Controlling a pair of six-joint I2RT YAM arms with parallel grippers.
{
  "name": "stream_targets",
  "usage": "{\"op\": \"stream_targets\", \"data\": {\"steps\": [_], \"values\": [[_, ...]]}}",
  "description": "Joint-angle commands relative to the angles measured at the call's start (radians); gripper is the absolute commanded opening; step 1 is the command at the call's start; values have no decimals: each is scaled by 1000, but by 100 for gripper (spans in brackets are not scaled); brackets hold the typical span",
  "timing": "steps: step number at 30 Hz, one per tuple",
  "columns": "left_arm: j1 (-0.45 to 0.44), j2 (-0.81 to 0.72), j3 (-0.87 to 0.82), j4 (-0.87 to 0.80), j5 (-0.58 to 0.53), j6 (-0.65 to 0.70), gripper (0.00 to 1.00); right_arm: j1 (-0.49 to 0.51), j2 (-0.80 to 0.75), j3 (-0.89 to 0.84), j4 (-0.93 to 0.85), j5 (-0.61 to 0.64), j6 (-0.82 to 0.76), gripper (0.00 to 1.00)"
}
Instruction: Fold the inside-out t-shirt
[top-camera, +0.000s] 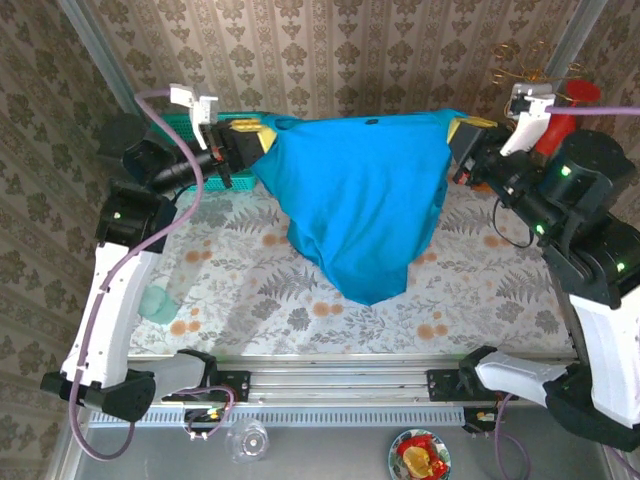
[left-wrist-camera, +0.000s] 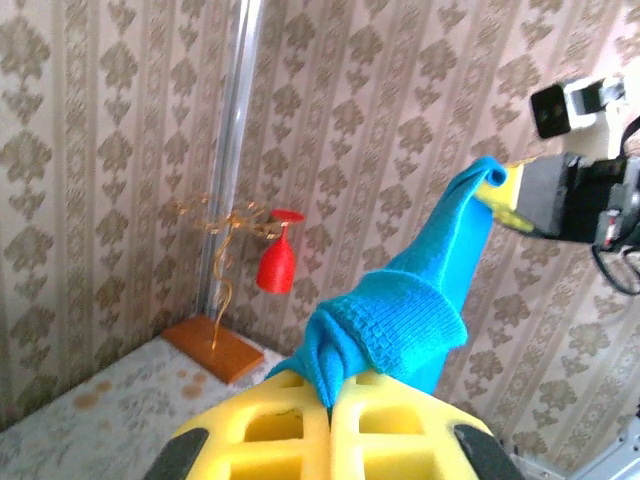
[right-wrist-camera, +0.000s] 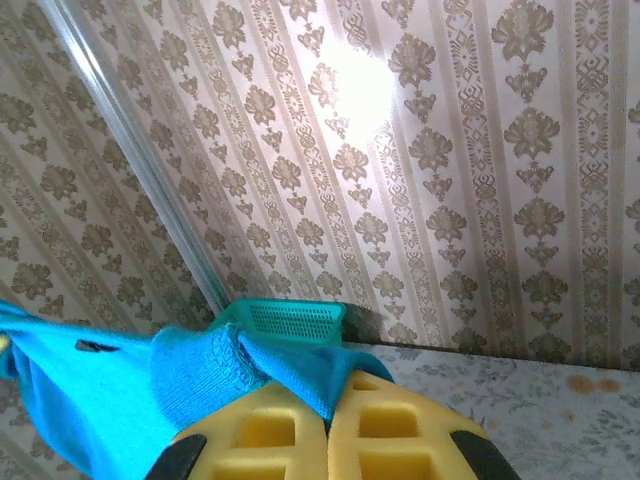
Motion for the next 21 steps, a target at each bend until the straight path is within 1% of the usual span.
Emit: {"op": "stream_targets", "data": {"steps": [1, 4, 8, 12, 15, 17, 19, 20, 21], "values": [[28, -2, 79, 25, -109, 11, 0, -26, -32, -40, 47, 124, -19, 0], [28, 63, 124, -57, -203, 63, 0, -26, -27, -88, 53, 145, -28, 0], [13, 189, 167, -128, -309, 121, 0, -41, 6, -172, 69, 207, -49, 0], [-8, 349, 228, -189, -378, 177, 0, -128, 75, -252, 93, 189, -27, 0], [-18, 482, 285, -223, -444, 216, 0, -203, 163, -292, 130, 183, -13, 0], [-18, 583, 353, -269, -501, 229, 0, -247, 237, -284, 132, 193, 2, 0], [-17, 696, 456, -346, -536, 233, 0, -281, 313, -270, 128, 197, 26, 7], [-15, 760, 537, -399, -522, 237, 3, -296, 354, -256, 117, 180, 41, 17], [-15, 820, 618, -460, -491, 244, 12, -302, 384, -237, 93, 157, 46, 27]]}}
